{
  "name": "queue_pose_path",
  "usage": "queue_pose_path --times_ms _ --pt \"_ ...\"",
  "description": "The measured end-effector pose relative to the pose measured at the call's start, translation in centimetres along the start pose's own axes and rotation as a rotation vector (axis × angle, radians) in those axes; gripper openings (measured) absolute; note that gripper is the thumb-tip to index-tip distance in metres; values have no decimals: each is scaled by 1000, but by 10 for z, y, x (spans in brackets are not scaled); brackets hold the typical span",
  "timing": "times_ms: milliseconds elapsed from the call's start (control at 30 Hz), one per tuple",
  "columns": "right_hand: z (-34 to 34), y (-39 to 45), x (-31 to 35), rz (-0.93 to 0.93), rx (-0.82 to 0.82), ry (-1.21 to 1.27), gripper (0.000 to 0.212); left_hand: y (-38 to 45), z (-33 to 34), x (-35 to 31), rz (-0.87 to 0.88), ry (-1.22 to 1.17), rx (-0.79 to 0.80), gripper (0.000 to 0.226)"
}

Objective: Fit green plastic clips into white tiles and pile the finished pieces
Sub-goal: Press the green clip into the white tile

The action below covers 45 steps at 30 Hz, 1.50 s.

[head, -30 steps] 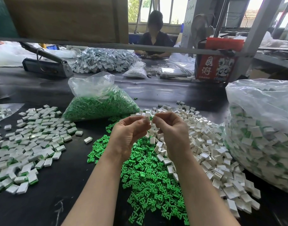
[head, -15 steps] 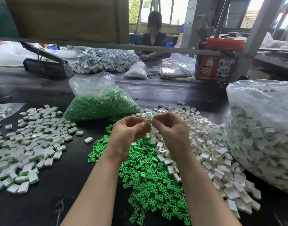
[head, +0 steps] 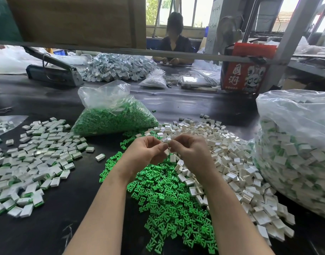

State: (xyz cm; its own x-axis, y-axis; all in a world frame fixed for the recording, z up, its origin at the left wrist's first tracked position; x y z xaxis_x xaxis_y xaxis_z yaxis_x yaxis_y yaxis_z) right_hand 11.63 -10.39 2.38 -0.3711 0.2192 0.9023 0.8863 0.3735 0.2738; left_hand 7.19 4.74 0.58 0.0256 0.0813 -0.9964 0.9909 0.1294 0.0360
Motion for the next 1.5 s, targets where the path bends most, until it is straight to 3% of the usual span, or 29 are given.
queue_pose_path --times_ms 133,500,967,1133,1500 --pt "2 -1 0 -1 34 -85 15 -2 2 1 7 193 116 25" --pt "10 -4 0 47 125 -155 30 -1 16 1 36 86 123 25" --pt "14 -8 1 44 149 19 38 0 15 2 69 28 159 15" --pt "15 -7 -3 67 129 123 42 -2 17 0 97 51 167 31" --pt "14 -7 -7 105 229 234 36 -2 18 0 54 20 210 23"
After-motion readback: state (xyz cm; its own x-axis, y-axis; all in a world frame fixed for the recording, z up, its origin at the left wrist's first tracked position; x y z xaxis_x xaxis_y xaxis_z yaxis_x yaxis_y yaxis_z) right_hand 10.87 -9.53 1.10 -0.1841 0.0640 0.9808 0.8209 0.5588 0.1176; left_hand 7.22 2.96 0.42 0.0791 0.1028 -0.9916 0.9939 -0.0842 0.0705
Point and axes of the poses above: each hand's wrist, its own y-axis towards the middle knuckle, its own z-axis out of the palm, x = y × z, the point moved 3 cm from there along y, towards the middle knuckle
